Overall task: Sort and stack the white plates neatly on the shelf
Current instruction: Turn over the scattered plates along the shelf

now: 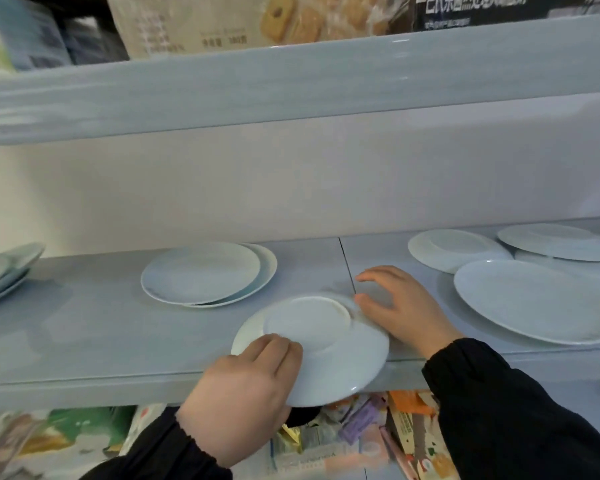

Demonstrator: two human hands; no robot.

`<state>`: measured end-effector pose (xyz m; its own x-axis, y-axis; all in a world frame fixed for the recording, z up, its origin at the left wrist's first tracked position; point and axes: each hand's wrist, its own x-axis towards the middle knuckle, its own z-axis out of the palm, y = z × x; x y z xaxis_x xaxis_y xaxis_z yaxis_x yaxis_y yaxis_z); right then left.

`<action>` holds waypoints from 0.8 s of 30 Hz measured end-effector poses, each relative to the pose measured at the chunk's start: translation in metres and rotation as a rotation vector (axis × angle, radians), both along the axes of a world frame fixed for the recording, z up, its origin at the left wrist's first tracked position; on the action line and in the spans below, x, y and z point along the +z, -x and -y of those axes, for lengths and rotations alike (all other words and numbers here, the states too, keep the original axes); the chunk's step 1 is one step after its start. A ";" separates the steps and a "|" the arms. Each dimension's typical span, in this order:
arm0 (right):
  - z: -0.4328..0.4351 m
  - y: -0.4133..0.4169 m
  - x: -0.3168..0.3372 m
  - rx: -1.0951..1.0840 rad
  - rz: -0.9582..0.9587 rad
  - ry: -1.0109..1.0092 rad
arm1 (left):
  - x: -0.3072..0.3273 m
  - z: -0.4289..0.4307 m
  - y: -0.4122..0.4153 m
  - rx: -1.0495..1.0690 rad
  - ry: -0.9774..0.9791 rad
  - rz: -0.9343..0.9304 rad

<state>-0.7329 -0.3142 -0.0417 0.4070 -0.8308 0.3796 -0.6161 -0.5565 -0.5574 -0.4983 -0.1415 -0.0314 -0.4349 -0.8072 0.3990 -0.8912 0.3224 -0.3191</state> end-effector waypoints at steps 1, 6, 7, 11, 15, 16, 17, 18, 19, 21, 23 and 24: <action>-0.001 0.000 0.003 0.014 0.024 0.007 | 0.006 -0.001 -0.003 0.006 0.015 -0.008; -0.009 -0.018 0.033 0.112 0.192 0.066 | 0.035 0.003 -0.019 0.058 0.175 -0.017; -0.010 -0.023 0.041 0.135 0.243 0.094 | 0.042 0.006 -0.022 0.078 0.212 -0.036; -0.020 -0.047 0.071 0.198 0.385 0.228 | 0.063 0.017 -0.043 0.138 0.219 -0.263; -0.031 -0.083 0.087 0.251 0.324 0.355 | 0.074 0.026 -0.067 0.254 0.133 -0.752; -0.032 -0.094 0.086 0.281 0.260 0.384 | 0.074 0.030 -0.076 0.269 0.131 -0.847; -0.033 -0.104 0.083 0.322 0.187 0.411 | 0.075 0.033 -0.084 0.288 0.112 -0.945; -0.034 -0.114 0.078 0.373 0.109 0.438 | 0.075 0.034 -0.091 0.307 0.091 -1.055; -0.033 -0.123 0.072 0.424 0.020 0.458 | 0.076 0.035 -0.098 0.317 0.070 -1.181; -0.032 -0.139 0.061 0.495 -0.209 0.454 | 0.077 0.037 -0.109 0.292 0.037 -1.499; -0.026 -0.154 0.050 0.520 -0.422 0.485 | 0.079 0.038 -0.118 0.233 0.010 -1.780; -0.022 -0.161 0.045 0.523 -0.467 0.533 | 0.079 0.038 -0.123 0.199 -0.011 -1.867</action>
<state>-0.5720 -0.2917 0.0029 0.8961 -0.2544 0.3637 -0.3097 -0.9454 0.1019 -0.3756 -0.1796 0.0480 0.5854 -0.7901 0.1817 -0.0633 0.1789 0.9818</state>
